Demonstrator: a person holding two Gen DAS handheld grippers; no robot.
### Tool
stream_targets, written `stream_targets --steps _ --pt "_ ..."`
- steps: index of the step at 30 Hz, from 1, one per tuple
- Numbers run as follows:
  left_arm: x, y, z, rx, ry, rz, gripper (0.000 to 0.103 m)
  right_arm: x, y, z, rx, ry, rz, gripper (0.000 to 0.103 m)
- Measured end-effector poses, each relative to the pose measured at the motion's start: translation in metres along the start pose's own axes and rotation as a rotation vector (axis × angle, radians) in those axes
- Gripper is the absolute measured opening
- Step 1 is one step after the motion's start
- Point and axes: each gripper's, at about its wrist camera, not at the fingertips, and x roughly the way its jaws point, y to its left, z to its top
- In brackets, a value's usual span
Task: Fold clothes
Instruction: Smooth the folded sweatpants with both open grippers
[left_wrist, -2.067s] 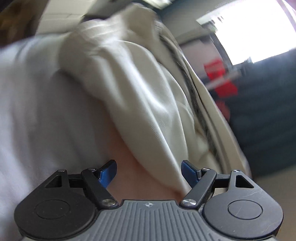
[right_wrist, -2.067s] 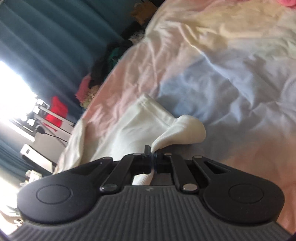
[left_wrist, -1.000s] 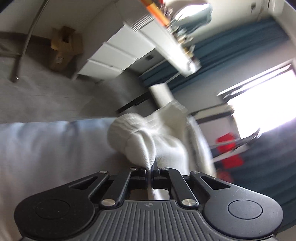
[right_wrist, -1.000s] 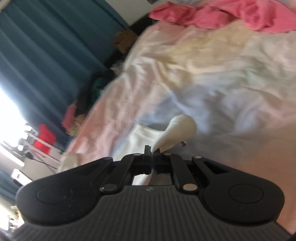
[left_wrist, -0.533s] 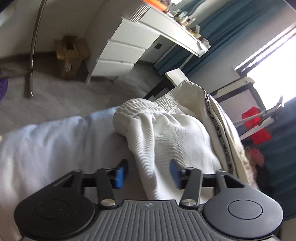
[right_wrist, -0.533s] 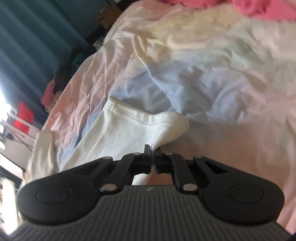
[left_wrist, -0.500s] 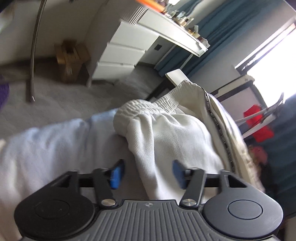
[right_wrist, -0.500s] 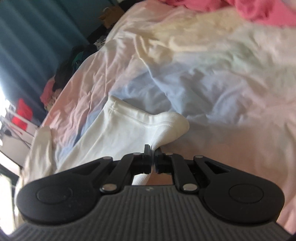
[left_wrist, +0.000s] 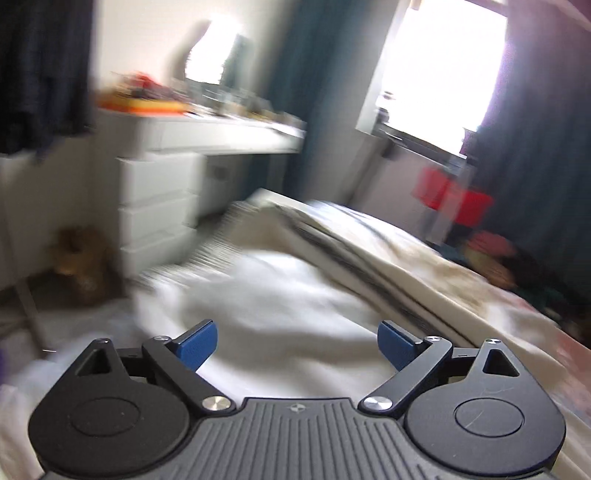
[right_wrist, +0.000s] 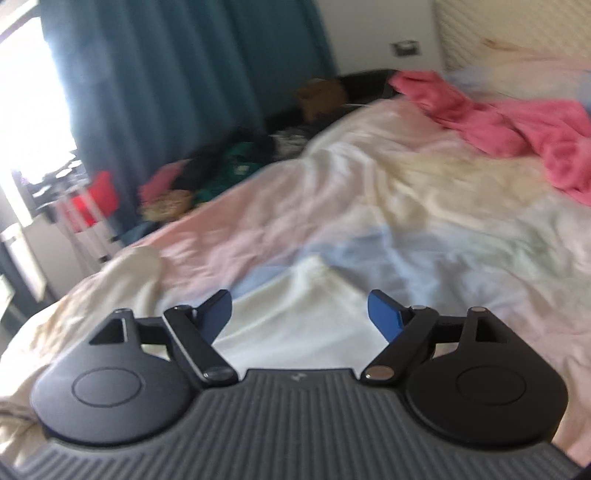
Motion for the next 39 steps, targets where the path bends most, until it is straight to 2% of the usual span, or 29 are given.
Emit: stream_targets --steps 3,6,12,18,24,39 --pt "0.006 -0.030 -0.017 0.104 0.017 -0.058 0.095 -0.016 0.028 -0.011 -0.066 -0.026 0.062 0.082" --pt "0.003 -0.051 -0.034 0.207 -0.012 -0.084 0.095 -0.031 0.054 -0.025 -0.127 -0.042 0.130 0.082" --pt "-0.009 -0.071 -0.057 0.302 -0.054 -0.152 0.095 -0.048 0.092 -0.054 -0.218 -0.043 0.246 0.082" --pt "-0.019 -0.092 -0.073 0.418 -0.122 -0.174 0.095 -0.049 0.119 -0.085 -0.283 0.001 0.296 0.082" --pt "-0.017 -0.101 -0.081 0.453 -0.115 -0.249 0.095 -0.051 0.138 -0.105 -0.357 0.009 0.322 0.082" --pt "-0.003 -0.096 -0.088 0.435 -0.066 -0.235 0.095 -0.046 0.144 -0.112 -0.359 0.044 0.335 0.082"
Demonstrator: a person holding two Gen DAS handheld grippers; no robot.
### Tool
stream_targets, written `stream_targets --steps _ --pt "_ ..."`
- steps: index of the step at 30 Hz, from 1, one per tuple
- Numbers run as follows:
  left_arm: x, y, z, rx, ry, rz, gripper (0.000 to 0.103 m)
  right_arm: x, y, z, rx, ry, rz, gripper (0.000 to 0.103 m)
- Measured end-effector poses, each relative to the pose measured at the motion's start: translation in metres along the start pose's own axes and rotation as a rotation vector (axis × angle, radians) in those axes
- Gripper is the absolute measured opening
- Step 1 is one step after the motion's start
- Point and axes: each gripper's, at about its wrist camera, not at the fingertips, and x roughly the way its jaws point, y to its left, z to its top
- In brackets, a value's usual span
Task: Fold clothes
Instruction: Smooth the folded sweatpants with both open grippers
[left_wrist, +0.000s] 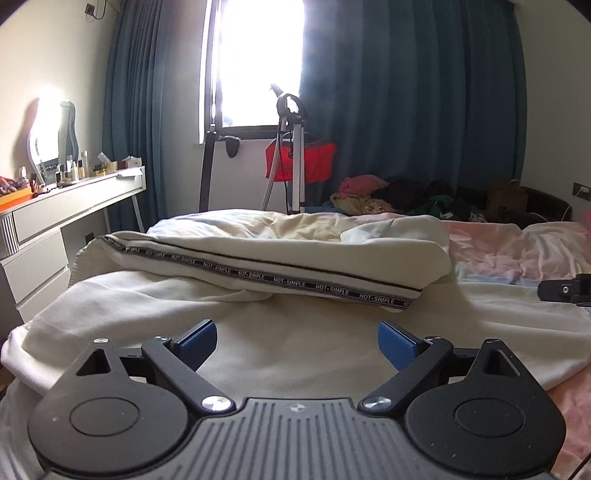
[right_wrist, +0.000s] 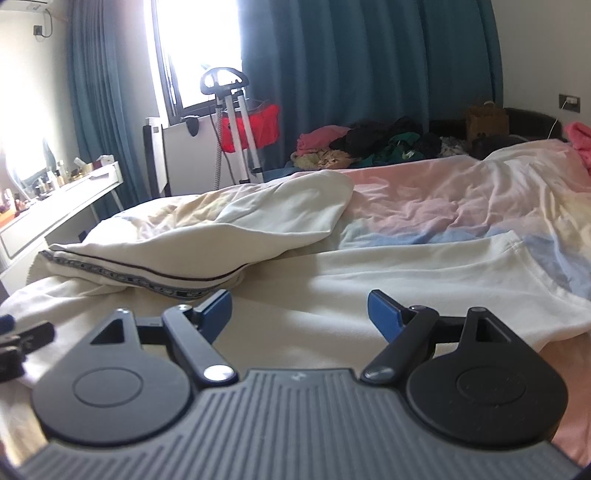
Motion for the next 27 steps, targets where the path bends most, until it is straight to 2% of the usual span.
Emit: stream_targets --steps 4,9,13,16,20,24,27 --pt "0.002 0.001 -0.003 -0.008 -0.016 0.028 0.095 0.000 0.001 0.000 0.005 0.006 0.009 0.082" --pt "-0.009 0.000 0.018 -0.031 -0.067 0.026 0.095 -0.005 -0.005 -0.001 0.027 0.010 0.013 0.082" --pt "-0.003 -0.001 0.051 -0.125 -0.075 -0.028 0.097 -0.003 -0.013 0.000 0.060 0.012 -0.005 0.082" --pt "0.019 -0.003 0.048 -0.150 -0.061 -0.085 0.097 0.010 -0.027 0.006 0.115 0.040 0.025 0.082" --pt "0.052 -0.002 0.030 -0.167 0.008 -0.199 0.097 0.050 -0.054 0.029 0.214 0.109 0.062 0.082" --pt "0.074 -0.009 0.011 -0.128 0.036 -0.202 0.097 0.119 -0.073 0.054 0.228 0.127 0.042 0.082" --pt "0.086 -0.011 0.008 -0.130 0.034 -0.204 0.097 0.181 -0.092 0.071 0.226 0.104 0.002 0.082"
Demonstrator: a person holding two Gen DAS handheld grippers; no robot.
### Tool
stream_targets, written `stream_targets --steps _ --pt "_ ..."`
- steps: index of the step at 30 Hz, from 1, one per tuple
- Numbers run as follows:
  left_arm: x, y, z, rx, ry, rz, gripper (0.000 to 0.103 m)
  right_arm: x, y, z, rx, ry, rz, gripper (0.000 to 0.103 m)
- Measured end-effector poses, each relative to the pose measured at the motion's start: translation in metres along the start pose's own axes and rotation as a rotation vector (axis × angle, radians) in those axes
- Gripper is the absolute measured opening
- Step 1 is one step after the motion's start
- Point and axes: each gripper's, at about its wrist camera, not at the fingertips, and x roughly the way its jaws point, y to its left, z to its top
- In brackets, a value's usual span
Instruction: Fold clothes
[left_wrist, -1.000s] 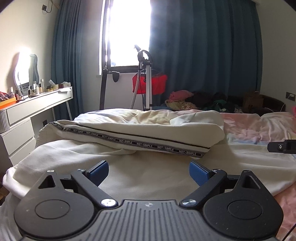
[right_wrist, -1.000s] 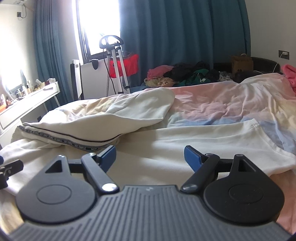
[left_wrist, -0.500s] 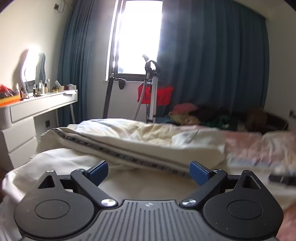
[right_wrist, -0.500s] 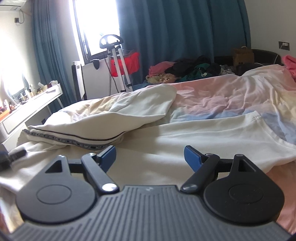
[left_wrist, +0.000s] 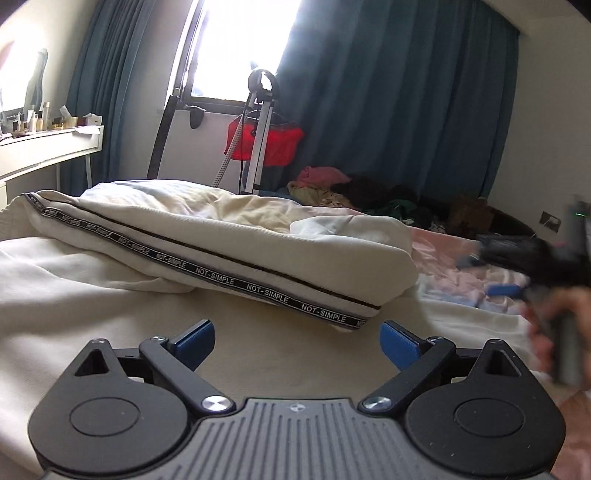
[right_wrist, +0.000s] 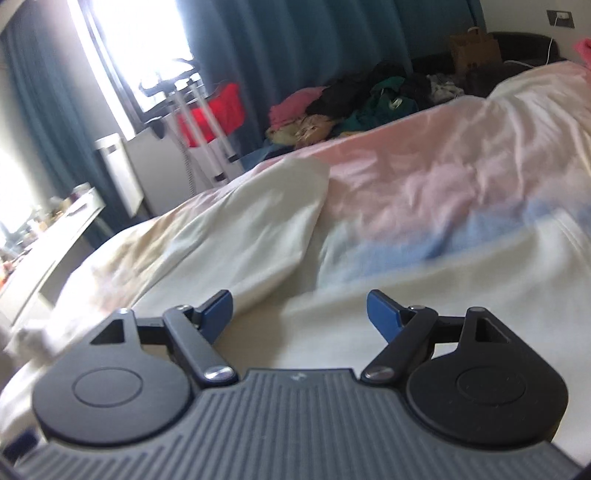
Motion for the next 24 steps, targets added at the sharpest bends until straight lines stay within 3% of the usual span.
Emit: stream_targets --steps 6,13,14,16,17,18,21,24 --pt "0.035 0.032 -0.001 -0.102 0.002 0.012 0.098 0.113 -0.013 0.033 0.225 -0.024 0.014 0.082" --pt "0.083 0.072 -0.007 -0.295 0.072 -0.025 0.098 0.192 0.004 0.042 0.172 -0.044 0.044 0.080" --pt "0.084 0.072 -0.007 -0.294 0.065 -0.029 0.098 0.194 0.003 0.042 0.198 -0.059 0.067 0.075" --pt "0.085 0.072 -0.008 -0.282 0.047 -0.042 0.098 0.196 0.003 0.045 0.237 -0.071 0.083 0.038" --pt "0.086 0.071 -0.009 -0.277 0.040 -0.048 0.098 0.194 0.005 0.047 0.237 -0.078 0.076 0.027" --pt "0.086 0.071 -0.009 -0.271 0.033 -0.052 0.098 0.190 0.008 0.050 0.221 -0.088 0.059 0.009" --pt "0.084 0.069 -0.010 -0.260 0.027 -0.050 0.098 0.155 0.013 0.061 0.208 -0.166 0.027 0.008" --pt "0.076 0.067 -0.006 -0.278 0.027 -0.048 0.098 0.089 0.015 0.070 0.191 -0.316 -0.032 0.006"
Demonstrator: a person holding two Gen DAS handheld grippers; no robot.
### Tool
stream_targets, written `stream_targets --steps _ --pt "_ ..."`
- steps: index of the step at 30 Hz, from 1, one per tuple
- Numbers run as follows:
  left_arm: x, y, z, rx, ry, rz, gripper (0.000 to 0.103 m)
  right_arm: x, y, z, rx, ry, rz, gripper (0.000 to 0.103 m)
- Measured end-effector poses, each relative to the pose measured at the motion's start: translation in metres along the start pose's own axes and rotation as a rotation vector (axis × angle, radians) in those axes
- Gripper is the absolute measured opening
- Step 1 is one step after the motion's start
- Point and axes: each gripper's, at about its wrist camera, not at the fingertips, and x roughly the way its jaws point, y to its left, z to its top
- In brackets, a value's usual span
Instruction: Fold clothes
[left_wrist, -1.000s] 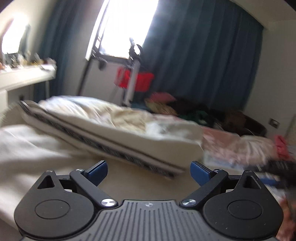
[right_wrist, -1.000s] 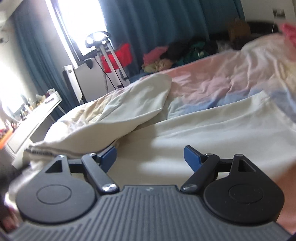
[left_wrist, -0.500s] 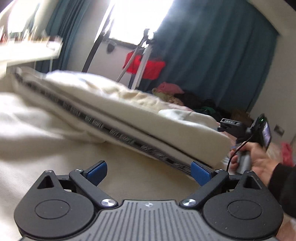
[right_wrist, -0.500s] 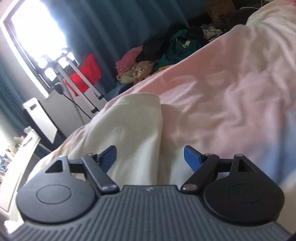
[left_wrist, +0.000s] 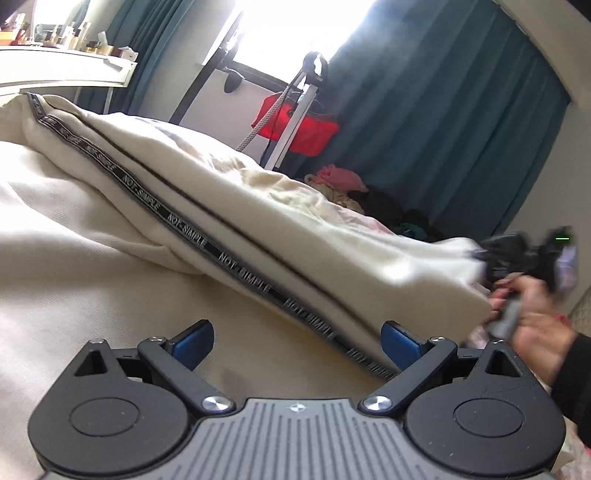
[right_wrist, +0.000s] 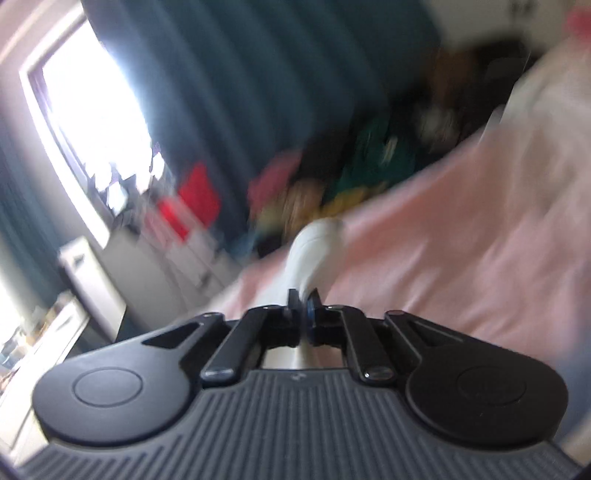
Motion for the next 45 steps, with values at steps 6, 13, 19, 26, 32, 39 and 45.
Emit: stream_targets --steps 6,13,19,26,32,39,45 --pt "-0.032 -0.011 0.003 -0.030 -0.025 -0.015 0.098 -0.136 -0.014 0.056 0.007 -0.220 -0.078 0.006" --pt "-0.074 -0.027 -0.001 -0.013 -0.049 -0.039 0.098 -0.190 -0.058 0.070 -0.029 -0.270 -0.254 0.006" --pt "-0.072 -0.034 -0.004 0.065 -0.046 0.001 0.099 -0.137 -0.070 0.059 -0.079 -0.229 -0.368 0.006" --pt "-0.046 -0.024 0.000 0.055 -0.100 0.108 0.098 -0.021 -0.074 0.063 -0.093 -0.201 -0.462 0.006" --pt "-0.015 -0.018 0.006 0.118 -0.155 0.199 0.098 0.077 -0.088 0.044 -0.106 -0.107 -0.521 0.006" --pt "0.011 -0.019 0.008 0.150 -0.105 0.203 0.099 0.116 -0.107 0.021 -0.075 -0.006 -0.523 0.013" --pt "0.001 -0.035 0.002 0.214 -0.116 0.183 0.098 0.091 -0.106 0.034 -0.046 0.057 -0.454 0.078"
